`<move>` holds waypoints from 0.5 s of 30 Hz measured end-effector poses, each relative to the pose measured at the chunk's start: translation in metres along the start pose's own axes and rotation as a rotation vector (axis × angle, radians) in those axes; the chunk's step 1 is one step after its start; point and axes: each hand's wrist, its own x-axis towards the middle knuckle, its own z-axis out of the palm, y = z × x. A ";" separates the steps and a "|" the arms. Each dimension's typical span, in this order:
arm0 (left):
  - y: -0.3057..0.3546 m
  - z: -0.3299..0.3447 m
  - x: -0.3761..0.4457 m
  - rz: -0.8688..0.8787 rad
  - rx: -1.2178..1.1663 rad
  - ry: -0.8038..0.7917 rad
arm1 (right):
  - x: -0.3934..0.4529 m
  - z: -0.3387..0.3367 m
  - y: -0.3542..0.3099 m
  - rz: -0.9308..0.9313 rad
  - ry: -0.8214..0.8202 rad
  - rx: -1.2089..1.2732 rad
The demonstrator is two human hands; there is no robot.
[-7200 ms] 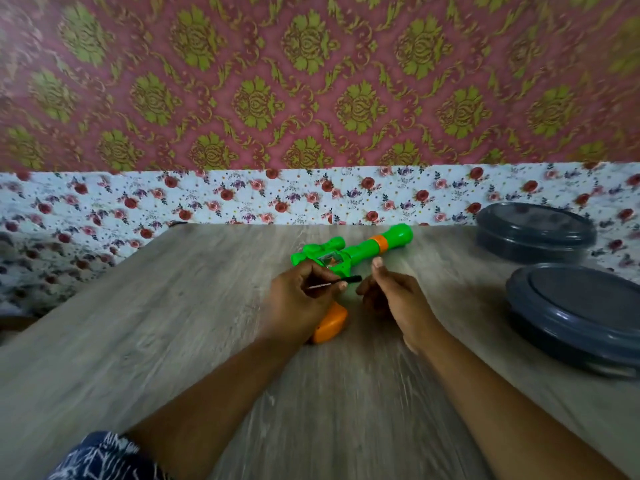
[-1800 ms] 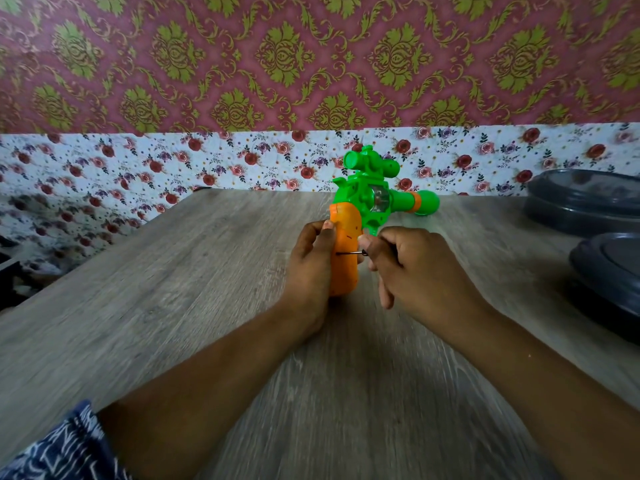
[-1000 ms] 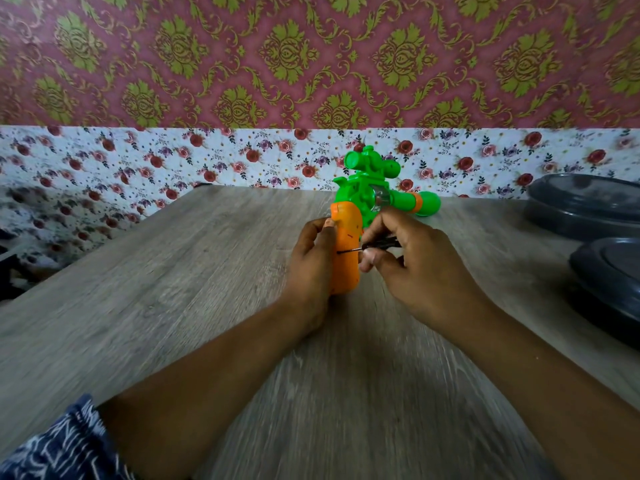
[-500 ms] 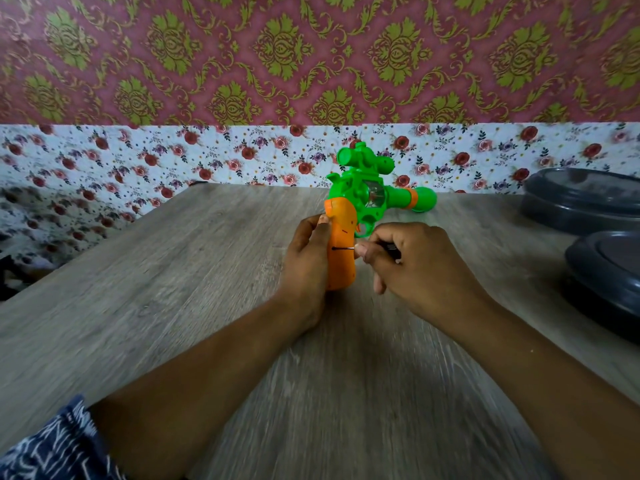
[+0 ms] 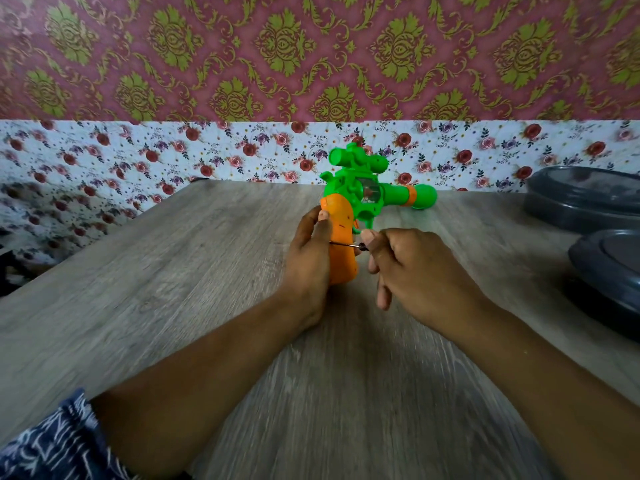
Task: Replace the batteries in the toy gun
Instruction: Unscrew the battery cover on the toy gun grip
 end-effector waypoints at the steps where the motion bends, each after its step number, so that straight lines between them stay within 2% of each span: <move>1: 0.000 0.000 0.000 -0.006 -0.011 -0.002 | -0.001 0.001 -0.001 0.001 0.006 0.015; 10: -0.005 -0.004 0.007 -0.076 -0.054 -0.024 | 0.003 -0.003 0.001 -0.054 0.146 0.148; 15: -0.006 -0.004 0.007 -0.059 -0.043 -0.015 | 0.002 0.000 -0.003 -0.081 0.032 0.131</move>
